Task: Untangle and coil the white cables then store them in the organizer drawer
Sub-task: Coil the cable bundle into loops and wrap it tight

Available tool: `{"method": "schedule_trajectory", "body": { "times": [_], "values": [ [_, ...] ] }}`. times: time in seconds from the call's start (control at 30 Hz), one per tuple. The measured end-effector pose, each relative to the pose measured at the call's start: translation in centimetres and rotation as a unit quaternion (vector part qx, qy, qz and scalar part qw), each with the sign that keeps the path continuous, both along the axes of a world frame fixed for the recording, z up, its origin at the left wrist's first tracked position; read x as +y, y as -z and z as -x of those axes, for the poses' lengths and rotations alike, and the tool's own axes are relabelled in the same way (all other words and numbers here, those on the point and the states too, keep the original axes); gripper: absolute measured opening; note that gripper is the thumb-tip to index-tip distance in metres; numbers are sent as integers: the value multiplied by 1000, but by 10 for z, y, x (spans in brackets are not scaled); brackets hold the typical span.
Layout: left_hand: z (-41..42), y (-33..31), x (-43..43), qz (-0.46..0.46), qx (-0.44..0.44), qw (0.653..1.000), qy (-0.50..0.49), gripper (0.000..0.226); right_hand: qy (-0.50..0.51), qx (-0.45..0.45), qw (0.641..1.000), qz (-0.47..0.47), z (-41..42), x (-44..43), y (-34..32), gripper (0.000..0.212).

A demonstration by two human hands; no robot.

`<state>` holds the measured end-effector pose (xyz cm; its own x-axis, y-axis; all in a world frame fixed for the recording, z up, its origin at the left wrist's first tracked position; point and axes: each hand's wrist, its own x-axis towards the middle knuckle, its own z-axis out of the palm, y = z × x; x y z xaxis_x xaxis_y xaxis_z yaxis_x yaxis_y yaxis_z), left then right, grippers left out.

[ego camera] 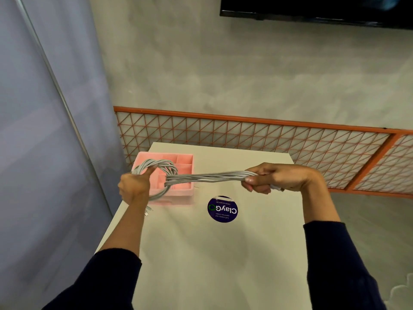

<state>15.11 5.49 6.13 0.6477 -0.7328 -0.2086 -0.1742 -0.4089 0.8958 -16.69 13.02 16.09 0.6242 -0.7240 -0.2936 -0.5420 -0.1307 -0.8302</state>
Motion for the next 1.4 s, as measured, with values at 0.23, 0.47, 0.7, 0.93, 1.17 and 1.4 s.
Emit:
{"method": "schedule_trajectory", "body": {
  "times": [0.23, 0.47, 0.7, 0.93, 1.17, 1.4],
  "values": [
    [-3, -23, -5, 89, 17, 996, -26, 67, 64, 60, 990, -112, 37, -16, 56, 22],
    [43, -62, -4, 279, -38, 958, 53, 45, 130, 219, 960, -113, 17, -27, 121, 8],
    [76, -78, -8, 345, -31, 933, 97, 46, 173, 261, 948, -57, -9, -49, 132, 17],
    [94, -80, -2, 353, -58, 928, 107, 42, 151, 6, 987, -61, -58, -58, 82, 49],
    [96, -63, 6, 320, -89, 937, 106, 42, 183, -178, 957, -138, -111, -53, 47, 26],
    [87, -49, -1, 326, -57, 938, 101, 39, 260, -148, 924, -238, -132, -53, 46, 27]
  ]
}}
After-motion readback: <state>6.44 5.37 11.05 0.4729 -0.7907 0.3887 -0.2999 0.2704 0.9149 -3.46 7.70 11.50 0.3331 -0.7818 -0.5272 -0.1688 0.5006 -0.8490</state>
